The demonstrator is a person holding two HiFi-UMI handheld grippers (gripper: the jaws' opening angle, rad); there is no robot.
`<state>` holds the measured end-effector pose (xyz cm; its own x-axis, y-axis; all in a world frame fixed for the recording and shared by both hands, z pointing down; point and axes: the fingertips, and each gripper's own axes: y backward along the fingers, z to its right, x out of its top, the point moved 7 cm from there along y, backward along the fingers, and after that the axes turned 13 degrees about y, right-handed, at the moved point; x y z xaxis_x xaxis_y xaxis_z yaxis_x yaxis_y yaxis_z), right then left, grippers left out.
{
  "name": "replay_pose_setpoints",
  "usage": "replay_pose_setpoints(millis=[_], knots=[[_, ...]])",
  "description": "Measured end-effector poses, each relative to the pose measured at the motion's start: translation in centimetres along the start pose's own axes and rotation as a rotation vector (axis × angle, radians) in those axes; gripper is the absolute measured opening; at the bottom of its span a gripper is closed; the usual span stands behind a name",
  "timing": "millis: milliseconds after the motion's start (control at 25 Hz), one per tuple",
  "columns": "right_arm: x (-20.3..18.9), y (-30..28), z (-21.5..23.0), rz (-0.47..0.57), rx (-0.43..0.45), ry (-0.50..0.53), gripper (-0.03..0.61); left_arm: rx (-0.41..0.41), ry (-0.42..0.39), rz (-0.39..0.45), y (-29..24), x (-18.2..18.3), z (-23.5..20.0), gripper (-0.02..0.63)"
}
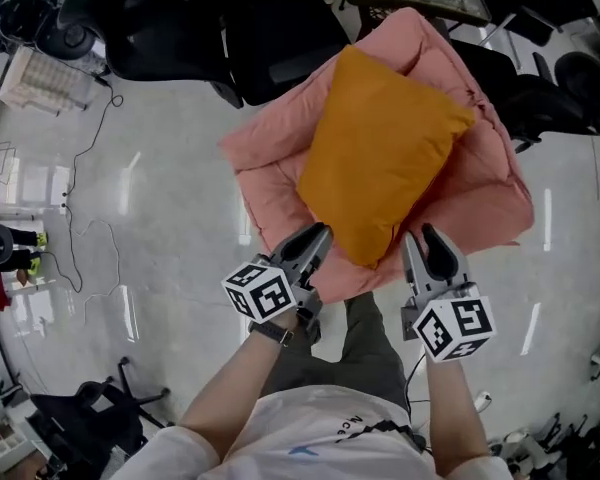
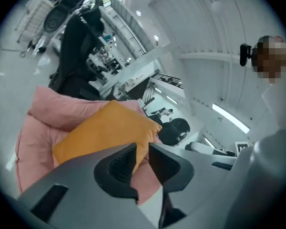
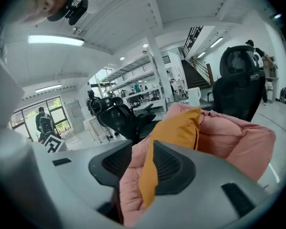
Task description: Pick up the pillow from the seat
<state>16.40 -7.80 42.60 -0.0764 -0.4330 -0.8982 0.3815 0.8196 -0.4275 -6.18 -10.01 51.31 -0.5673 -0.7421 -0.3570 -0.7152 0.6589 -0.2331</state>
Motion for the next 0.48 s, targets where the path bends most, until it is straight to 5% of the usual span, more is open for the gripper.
replay_pose_setpoints(millis=[240,480], knots=[[-5.9,-3.8,2.9,-0.062,-0.013,-0.038,0.168,0.049,0.247,0.068,-2.5,-2.0,-11.0,0.153],[-10.3,-6.8,4.4,-0.067,-0.054,-0.086,0.233,0.098,0.576,0.114,-4.1,-6.1,-21.6,0.218]])
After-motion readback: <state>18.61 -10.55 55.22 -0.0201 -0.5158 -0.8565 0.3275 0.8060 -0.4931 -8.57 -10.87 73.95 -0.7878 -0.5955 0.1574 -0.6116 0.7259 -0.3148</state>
